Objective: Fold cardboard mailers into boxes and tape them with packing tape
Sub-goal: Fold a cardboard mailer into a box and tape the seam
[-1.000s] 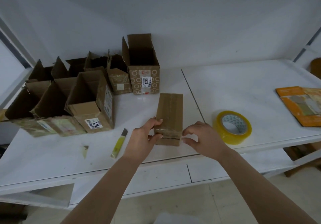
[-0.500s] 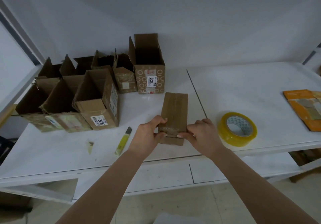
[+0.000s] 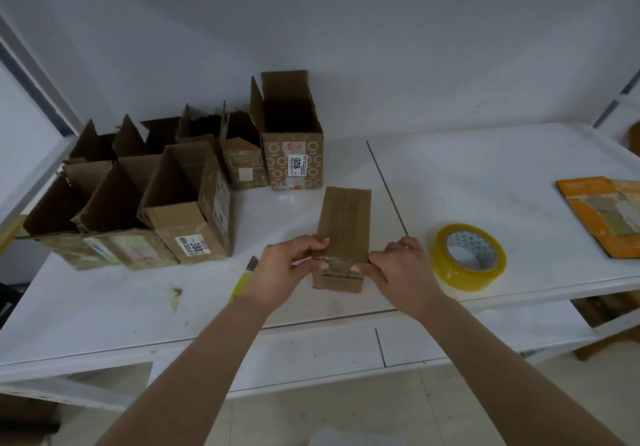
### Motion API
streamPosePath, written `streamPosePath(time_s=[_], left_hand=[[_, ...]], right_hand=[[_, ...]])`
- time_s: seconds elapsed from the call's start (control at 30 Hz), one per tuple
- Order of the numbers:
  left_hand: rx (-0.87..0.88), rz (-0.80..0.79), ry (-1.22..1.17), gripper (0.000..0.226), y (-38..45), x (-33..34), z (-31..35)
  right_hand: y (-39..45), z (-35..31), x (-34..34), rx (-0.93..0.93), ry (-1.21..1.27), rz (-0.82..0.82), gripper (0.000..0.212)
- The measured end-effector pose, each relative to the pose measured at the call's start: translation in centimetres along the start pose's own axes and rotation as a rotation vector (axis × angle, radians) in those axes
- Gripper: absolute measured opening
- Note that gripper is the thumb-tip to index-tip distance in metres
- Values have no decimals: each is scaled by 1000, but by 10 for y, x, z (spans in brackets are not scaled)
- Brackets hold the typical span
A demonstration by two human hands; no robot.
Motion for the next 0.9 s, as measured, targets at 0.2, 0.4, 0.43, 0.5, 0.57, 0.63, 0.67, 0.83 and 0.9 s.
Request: streamPosePath(time_s=[0.2, 0.4, 0.43, 0.5, 0.57, 0.63, 0.67, 0.83, 0.9], left_hand=[[13, -33, 102, 27, 0, -1, 3], [-3, 34, 588, 50, 6, 7, 37], [6, 82, 661, 55, 9, 13, 47], [16, 107, 792, 68, 18, 33, 62], [-60, 38, 864, 87, 30, 55, 61], [-189, -60, 937, 99, 38, 71, 46], [-229, -88, 989, 101, 40, 75, 38], [-166, 23, 1015, 79, 36, 61, 27], [-127, 71, 907, 74, 33, 48, 28]], right_hand=[[-2, 2, -2, 32, -59, -110, 51], [-10, 37, -18, 213, 1, -39, 36], [-10, 41, -16, 246, 10, -48, 31], [-11, 43, -12, 278, 33, -66, 26], [-13, 42, -10, 291, 64, -66, 24], [-15, 43, -7, 314, 110, -61, 25], [-17, 44, -6, 329, 122, -69, 25], [-22, 48, 0, 386, 199, -126, 23], [-25, 50, 0, 417, 290, -139, 23]])
Point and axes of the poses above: each hand's wrist, its own y-axis towards the middle knuckle, its own x-axis out of the palm, z = x × y, the point moved 7 cm from there along y, towards the middle knuckle, and after that the axes turned 4 degrees about -z, right-handed, at the moved point
